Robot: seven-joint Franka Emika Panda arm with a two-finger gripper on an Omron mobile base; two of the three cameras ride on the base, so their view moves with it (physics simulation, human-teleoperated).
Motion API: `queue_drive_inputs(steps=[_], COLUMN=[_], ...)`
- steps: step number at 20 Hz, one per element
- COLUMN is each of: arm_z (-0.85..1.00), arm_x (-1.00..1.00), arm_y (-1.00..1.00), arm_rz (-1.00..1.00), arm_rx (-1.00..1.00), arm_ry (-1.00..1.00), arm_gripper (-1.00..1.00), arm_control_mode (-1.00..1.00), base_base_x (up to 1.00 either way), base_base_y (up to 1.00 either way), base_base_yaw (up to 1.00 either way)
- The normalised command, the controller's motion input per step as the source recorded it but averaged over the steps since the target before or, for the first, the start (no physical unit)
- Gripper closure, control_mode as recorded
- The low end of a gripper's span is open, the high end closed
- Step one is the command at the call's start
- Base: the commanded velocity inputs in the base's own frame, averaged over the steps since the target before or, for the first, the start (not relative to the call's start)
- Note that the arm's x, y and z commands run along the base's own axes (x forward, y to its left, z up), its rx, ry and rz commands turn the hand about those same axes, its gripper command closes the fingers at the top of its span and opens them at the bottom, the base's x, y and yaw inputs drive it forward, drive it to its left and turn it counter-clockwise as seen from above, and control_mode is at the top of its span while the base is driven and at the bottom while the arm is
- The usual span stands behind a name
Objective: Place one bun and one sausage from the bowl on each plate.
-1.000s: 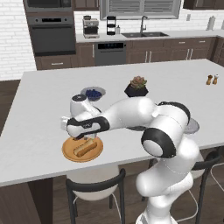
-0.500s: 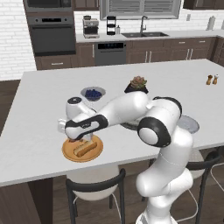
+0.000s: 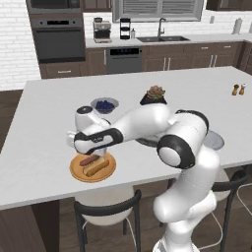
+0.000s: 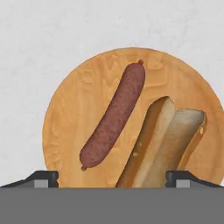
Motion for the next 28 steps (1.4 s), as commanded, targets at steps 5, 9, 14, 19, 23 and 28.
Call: queue_drive_inputs(steps=[5, 9, 14, 19, 23, 28], arm_z=[1.0, 0.92, 0.49, 0.66, 0.48, -0.47], arm_x=[-0.99, -0.49, -0.02, 0.0, 0.19, 0.99], arm_y=[-1.0, -1.0, -1.0, -1.0, -1.0, -0.63], arm_rz=[-0.03, -0.01, -0.03, -0.07, -0.04, 0.0], arm_rx=[0.05, 0.03, 0.1, 0.06, 0.07, 0.02], arm_ry=[-0.33, -0.07, 0.0, 0.0, 0.08, 0.22], arm_gripper=[-1.0, -1.0, -1.0, -1.0, -1.0, -1.0], arm_control_mode=[-1.0, -1.0, -1.0, -1.0, -1.0, -1.0], base_base_x=[0.0, 0.0, 0.0, 0.0, 0.0, 0.0], base_base_y=[0.0, 0.0, 0.0, 0.0, 0.0, 0.0], base_base_yaw=[0.0, 0.0, 0.0, 0.0, 0.0, 0.0])
